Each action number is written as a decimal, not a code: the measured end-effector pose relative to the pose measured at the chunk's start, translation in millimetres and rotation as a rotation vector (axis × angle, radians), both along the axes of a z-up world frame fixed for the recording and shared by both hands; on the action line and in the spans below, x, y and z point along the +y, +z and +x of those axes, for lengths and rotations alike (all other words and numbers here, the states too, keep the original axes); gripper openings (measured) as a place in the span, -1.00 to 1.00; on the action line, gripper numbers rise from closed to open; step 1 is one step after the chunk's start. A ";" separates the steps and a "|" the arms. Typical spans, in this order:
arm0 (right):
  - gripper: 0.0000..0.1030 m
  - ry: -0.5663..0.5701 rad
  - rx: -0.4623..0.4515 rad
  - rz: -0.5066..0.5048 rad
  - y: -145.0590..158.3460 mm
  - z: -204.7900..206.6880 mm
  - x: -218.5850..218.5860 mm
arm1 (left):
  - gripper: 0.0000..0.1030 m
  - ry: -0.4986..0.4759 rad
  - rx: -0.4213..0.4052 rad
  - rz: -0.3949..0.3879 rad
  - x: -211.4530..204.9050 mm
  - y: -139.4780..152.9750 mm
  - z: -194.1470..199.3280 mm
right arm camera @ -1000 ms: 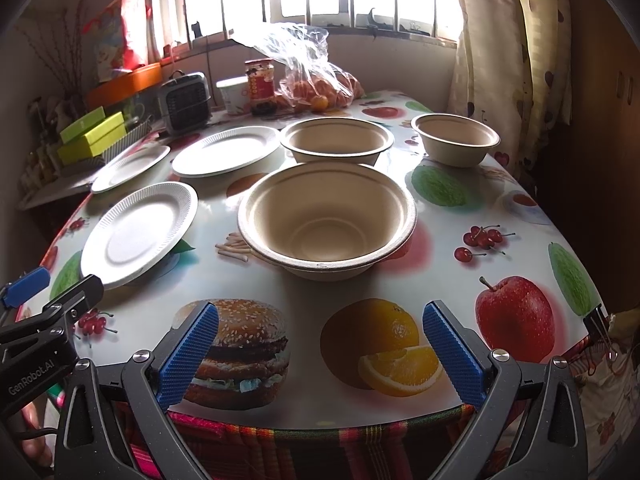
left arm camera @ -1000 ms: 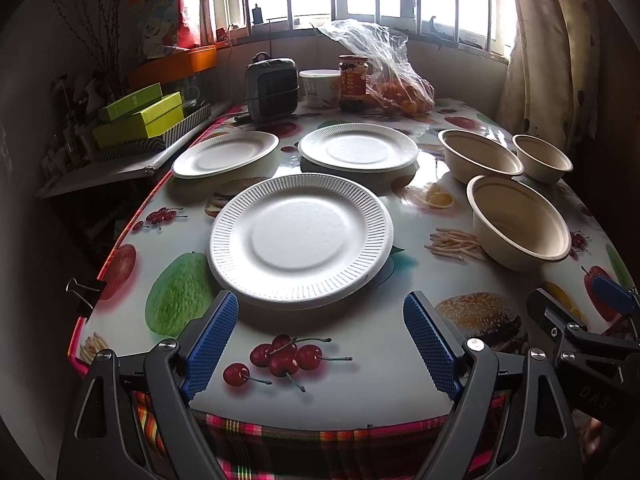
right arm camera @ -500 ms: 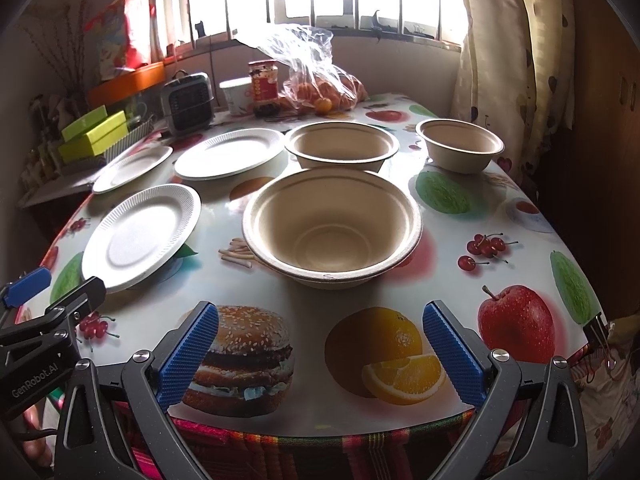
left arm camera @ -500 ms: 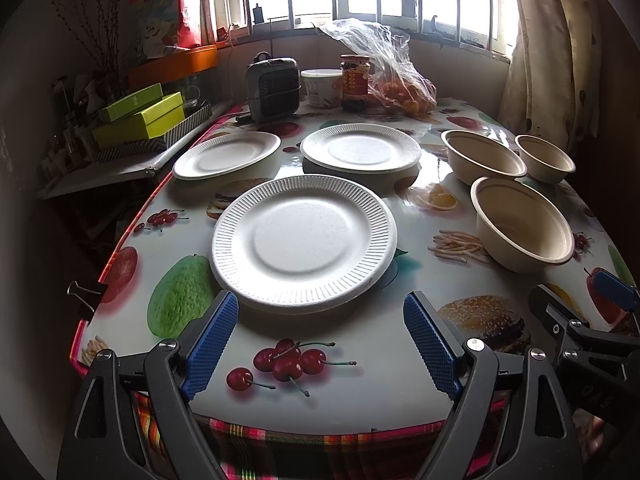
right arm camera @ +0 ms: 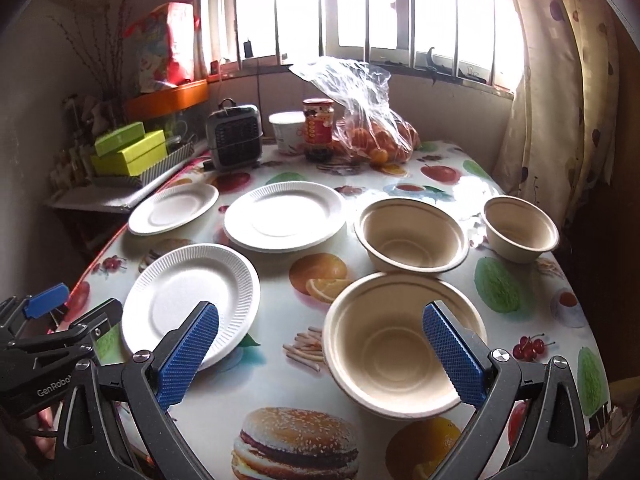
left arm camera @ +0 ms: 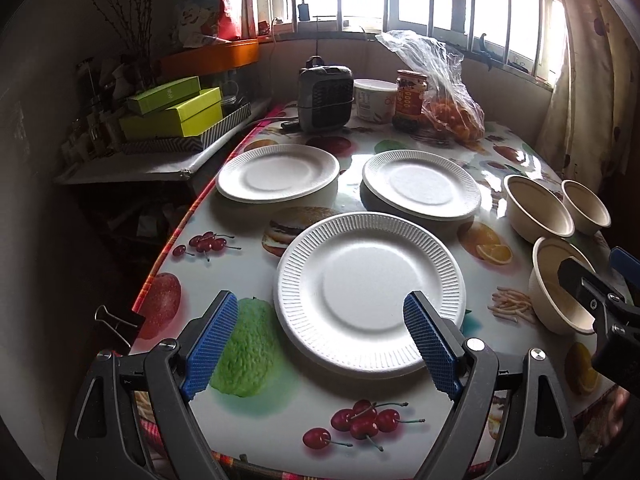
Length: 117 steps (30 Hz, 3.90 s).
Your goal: Organize plates and bowls
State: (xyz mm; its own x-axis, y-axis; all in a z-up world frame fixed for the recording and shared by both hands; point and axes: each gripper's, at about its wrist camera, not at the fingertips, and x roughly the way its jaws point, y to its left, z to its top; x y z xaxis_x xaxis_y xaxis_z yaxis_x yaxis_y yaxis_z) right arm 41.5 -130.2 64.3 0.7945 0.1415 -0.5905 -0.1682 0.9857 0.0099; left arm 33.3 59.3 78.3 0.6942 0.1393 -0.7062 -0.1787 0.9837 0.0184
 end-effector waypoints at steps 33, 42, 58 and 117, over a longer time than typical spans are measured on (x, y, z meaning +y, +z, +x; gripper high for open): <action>0.99 0.274 0.008 -0.078 37.6 172.3 130.3 | 0.66 0.148 0.015 -0.057 139.6 19.5 126.6; 0.99 0.368 0.069 -0.091 19.4 213.3 162.7 | 0.66 0.142 0.061 -0.091 164.5 3.4 155.1; 0.86 0.458 0.281 -0.054 -31.4 283.7 192.3 | 0.42 0.121 0.144 -0.245 190.0 -37.4 196.3; -0.64 0.460 0.439 0.025 -62.7 305.2 196.3 | -0.57 0.121 0.207 -0.323 195.0 -55.4 211.2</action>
